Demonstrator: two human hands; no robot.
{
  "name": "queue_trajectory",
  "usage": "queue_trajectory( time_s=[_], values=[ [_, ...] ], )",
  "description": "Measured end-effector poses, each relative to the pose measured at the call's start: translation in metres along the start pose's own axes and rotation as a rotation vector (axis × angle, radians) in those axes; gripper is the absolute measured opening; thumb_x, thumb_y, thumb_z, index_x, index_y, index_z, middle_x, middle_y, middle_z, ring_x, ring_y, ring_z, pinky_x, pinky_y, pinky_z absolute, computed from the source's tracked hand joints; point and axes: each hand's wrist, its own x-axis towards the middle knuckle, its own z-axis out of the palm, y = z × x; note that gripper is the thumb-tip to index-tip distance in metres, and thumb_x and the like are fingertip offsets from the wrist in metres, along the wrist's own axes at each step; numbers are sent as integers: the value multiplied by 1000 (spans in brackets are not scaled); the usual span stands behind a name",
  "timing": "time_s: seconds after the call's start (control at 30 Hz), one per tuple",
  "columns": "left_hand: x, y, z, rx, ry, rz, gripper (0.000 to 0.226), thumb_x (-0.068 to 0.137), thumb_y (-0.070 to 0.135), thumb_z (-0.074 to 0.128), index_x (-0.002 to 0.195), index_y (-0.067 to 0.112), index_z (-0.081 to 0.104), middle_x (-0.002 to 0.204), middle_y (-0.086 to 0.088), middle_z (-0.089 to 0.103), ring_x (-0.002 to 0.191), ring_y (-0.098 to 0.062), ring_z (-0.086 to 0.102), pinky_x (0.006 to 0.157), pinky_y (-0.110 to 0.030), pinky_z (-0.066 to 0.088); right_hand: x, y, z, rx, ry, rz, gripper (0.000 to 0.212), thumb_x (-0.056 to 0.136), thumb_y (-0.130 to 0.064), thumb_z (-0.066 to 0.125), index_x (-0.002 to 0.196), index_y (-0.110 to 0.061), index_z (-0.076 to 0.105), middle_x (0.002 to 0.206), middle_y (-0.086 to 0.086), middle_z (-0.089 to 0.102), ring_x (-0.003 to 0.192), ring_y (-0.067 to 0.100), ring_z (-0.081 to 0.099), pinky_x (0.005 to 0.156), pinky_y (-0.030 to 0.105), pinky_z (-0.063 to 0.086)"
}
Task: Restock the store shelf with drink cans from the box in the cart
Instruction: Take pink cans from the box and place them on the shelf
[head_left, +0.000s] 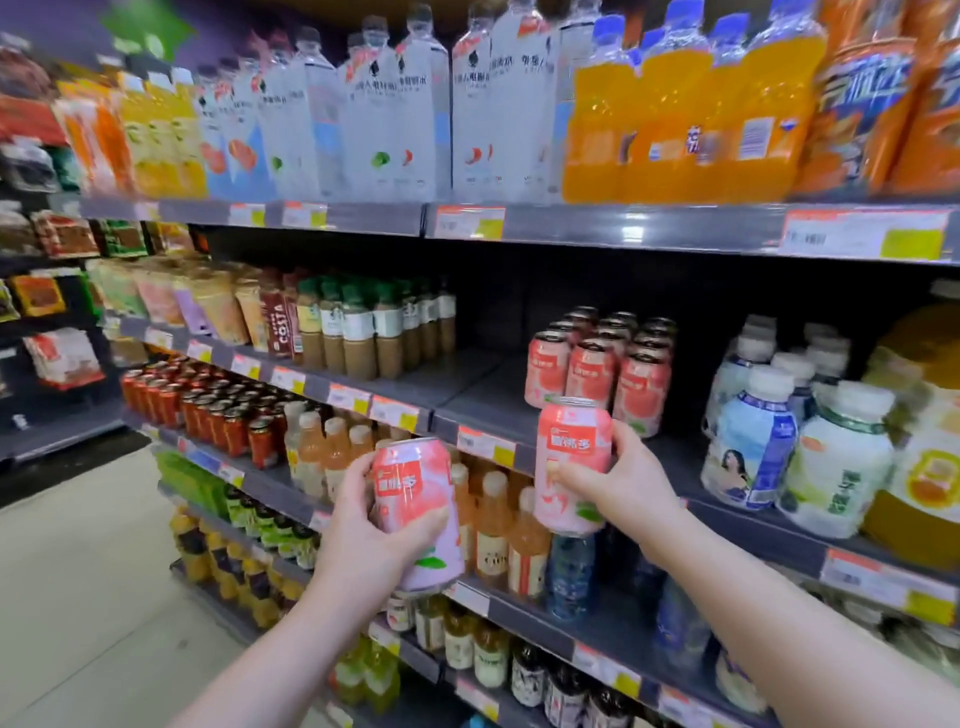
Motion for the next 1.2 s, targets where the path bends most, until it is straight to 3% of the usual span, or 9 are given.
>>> queue_trajectory(
  time_s=[0.17, 0.23, 0.37, 0.5, 0.6, 0.77, 0.9, 1.0, 1.2],
  values=[
    [61, -2, 31, -20, -103, 8, 80, 49, 42, 82, 114, 49, 37, 110, 13, 59, 94, -8, 65, 77, -32, 56, 53, 12, -15, -42, 146, -6, 55, 66, -25, 80, 110, -32, 46, 93, -19, 58, 83, -4, 57, 63, 18, 46],
    [88, -4, 45, -21, -155, 36, 67, 58, 33, 84, 104, 54, 40, 109, 13, 60, 93, -5, 64, 72, -26, 54, 70, 15, -19, -71, 217, 2, 57, 65, -24, 81, 108, -32, 44, 88, -20, 57, 79, -6, 54, 60, 15, 41],
    [138, -8, 65, 6, -265, 98, 65, 65, 25, 82, 106, 51, 39, 113, 13, 58, 101, -10, 61, 86, -37, 52, 98, 27, -20, -94, 334, 76, 60, 62, -23, 83, 108, -29, 45, 90, -14, 58, 79, 1, 56, 70, 23, 45],
    [187, -4, 71, 4, -359, 176, 68, 65, 23, 82, 98, 62, 38, 106, 20, 59, 93, 1, 62, 71, -20, 50, 127, 34, -5, -93, 386, 133, 65, 62, -21, 84, 115, -21, 47, 103, -1, 62, 91, 15, 61, 81, 31, 49],
    [217, -3, 71, -13, -390, 197, 68, 56, 33, 81, 96, 66, 37, 104, 18, 62, 86, 7, 64, 64, -11, 49, 139, 38, 8, -88, 381, 108, 69, 62, -17, 84, 119, -24, 46, 102, -5, 62, 88, 6, 60, 75, 21, 47],
    [250, -9, 74, -48, -490, 204, 69, 56, 28, 82, 100, 61, 40, 105, 15, 64, 86, 3, 66, 71, -22, 54, 143, 40, 11, -99, 311, 124, 79, 64, -15, 84, 130, -28, 42, 106, -13, 62, 95, 0, 59, 68, 11, 45],
    [265, -19, 90, -53, -564, 218, 74, 64, 12, 81, 114, 49, 40, 105, 13, 63, 83, 6, 65, 65, -15, 53, 146, 39, 9, -142, 336, 166, 92, 59, -14, 85, 133, -29, 34, 112, -6, 62, 103, 10, 60, 85, 26, 50],
    [266, -23, 108, -46, -602, 198, 87, 63, 12, 81, 132, 34, 34, 109, 11, 61, 90, -2, 64, 78, -27, 55, 149, 39, 5, -157, 314, 191, 84, 61, -12, 84, 131, -28, 40, 109, -7, 65, 99, 7, 62, 81, 25, 51],
    [262, -35, 137, -54, -603, 208, 81, 60, 11, 83, 122, 35, 36, 108, 9, 59, 91, 0, 60, 62, -9, 48, 146, 43, 6, -135, 325, 160, 76, 67, -15, 82, 130, -30, 43, 109, -15, 64, 98, -2, 61, 75, 14, 49]
  ],
)
